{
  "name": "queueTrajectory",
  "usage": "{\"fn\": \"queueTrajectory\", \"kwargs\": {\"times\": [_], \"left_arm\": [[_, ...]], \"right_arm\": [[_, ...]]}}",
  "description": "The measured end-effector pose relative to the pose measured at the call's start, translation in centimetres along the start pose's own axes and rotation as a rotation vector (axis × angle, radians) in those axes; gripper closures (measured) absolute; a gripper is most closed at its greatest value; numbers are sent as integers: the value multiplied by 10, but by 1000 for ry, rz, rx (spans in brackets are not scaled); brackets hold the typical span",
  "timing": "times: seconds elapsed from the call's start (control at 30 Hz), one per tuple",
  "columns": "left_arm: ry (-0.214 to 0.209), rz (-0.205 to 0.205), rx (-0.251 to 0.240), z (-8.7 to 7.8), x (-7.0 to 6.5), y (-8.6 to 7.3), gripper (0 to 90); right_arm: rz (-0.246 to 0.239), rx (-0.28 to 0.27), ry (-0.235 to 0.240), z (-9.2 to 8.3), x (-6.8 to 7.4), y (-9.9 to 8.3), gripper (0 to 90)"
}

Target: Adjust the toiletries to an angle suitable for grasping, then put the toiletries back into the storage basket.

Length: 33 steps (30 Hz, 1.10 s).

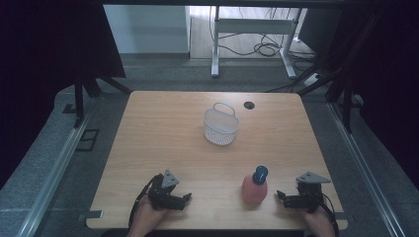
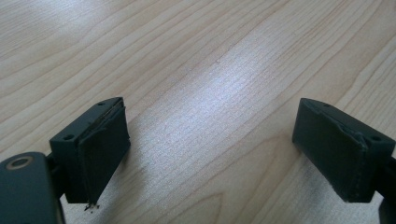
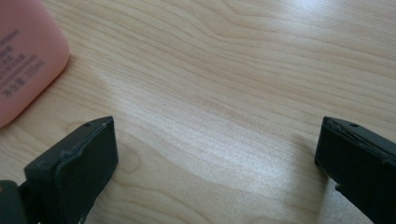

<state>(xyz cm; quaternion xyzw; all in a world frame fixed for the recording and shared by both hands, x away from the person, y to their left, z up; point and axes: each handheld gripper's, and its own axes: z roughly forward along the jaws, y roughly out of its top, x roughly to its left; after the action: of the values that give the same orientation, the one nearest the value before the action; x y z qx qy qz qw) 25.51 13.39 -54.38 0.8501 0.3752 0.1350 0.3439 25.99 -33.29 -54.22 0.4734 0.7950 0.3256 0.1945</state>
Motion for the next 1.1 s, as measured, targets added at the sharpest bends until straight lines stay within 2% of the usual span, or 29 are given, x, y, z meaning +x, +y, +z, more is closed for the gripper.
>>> {"fn": "queueTrajectory", "kwargs": {"times": [1.0, 1.1], "left_arm": [[0, 0, 1, 0, 0, 0, 104], [-1, 0, 1, 0, 0, 0, 104]], "right_arm": [[-16, 2, 22, -2, 1, -1, 0], [-17, -1, 25, -3, 2, -1, 24]]}}
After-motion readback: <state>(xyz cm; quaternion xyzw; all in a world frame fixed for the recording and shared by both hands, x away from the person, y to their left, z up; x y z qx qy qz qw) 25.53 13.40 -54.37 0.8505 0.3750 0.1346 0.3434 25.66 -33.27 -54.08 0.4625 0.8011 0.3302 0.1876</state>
